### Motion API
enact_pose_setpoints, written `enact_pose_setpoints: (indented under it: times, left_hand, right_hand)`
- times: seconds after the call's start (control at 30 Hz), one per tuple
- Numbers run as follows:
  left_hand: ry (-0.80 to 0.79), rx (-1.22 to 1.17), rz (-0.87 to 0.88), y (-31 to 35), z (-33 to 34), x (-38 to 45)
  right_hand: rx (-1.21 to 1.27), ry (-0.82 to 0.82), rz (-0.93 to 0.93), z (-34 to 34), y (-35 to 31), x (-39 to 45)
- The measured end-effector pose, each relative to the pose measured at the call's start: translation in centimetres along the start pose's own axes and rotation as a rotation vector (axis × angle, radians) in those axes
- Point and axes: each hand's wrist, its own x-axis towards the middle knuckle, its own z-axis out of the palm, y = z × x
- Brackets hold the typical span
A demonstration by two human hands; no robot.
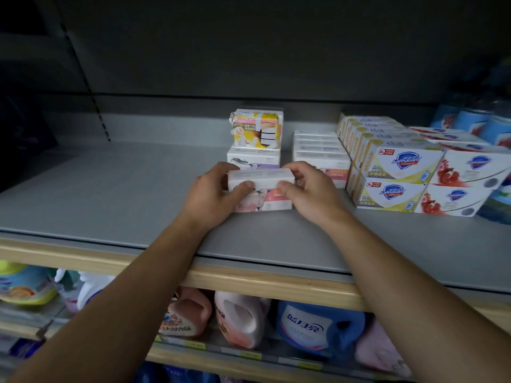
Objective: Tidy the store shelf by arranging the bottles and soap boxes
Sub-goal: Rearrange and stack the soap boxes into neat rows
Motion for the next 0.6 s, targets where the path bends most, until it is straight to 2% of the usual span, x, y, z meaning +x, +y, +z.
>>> enact_pose_setpoints:
  times: [0.13,0.2,0.27,0.33,0.43,0.5,0.6]
  left_hand:
    - [0.003,0.038,0.09,-0.3,0.2,0.1]
    - [0.022,0.056,0.124,-0.1,0.2,0.0]
    - [0.055,0.146,0.239,0.4,0.3,-0.2]
    - [0.064,0.255,0.373,1.2,0.8,-0.2]
    - [0.021,0.379,0.435,2.3,2.0,-0.1]
    - [-0.036,0.414,0.407,2.8,2.7,0.3]
    - [-0.085,0.434,0.35,3.9,4.1,1.0]
  right_hand:
    - [-0.059,-0.081,0.042,-0.2,-0.1,-0.3]
    - [-0.16,-0.068,0.016,-0.5,-0.8,-0.4]
    - [-0.287,0.045,-0.069,-1.5,-1.9,-0.5]
    - [-0.415,0.223,-0.195,-3.5,-2.7,-0.7]
    - [-0.625,0.409,-0.275,-7.3,-2.6,-1.0]
    - [-0.762,0.43,-0.218,-9.9,-1.8,-0.9]
    - [-0.948,0.31,-0.061,-12.4,0.1,-0.8]
